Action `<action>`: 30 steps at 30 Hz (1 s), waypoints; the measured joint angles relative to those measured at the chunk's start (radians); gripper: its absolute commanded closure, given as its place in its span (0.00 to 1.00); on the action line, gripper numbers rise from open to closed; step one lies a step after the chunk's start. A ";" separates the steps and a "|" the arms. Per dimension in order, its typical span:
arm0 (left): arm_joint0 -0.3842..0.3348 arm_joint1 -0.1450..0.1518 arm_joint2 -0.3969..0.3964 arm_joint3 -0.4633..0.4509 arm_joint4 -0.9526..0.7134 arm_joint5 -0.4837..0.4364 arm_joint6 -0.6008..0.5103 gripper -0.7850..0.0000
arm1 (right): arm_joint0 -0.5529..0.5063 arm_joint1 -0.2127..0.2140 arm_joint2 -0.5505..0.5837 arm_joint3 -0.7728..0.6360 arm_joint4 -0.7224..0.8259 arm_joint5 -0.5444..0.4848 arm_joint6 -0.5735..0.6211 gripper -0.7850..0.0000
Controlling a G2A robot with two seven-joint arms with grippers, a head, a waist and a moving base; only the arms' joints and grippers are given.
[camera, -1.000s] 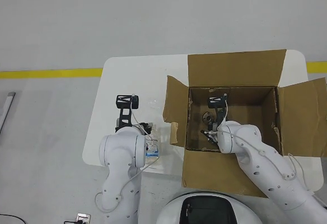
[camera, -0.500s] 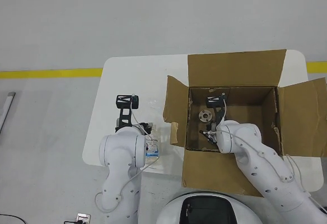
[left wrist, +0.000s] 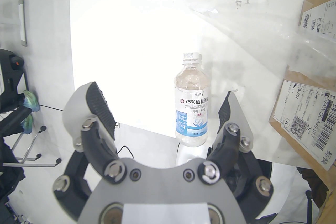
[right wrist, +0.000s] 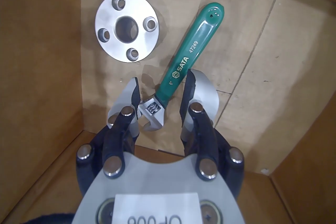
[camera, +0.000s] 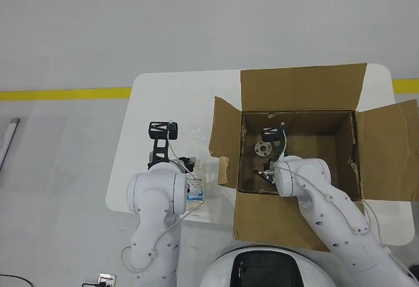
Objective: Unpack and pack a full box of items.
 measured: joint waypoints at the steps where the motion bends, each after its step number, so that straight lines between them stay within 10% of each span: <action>1: 0.000 0.000 0.000 0.000 0.000 0.000 0.000 0.00 | -0.001 -0.003 0.004 0.001 -0.005 -0.003 0.003 0.50; 30: 0.000 0.000 0.000 0.000 0.000 0.000 0.000 0.00 | 0.016 -0.081 0.055 0.071 -0.093 -0.059 0.059 0.67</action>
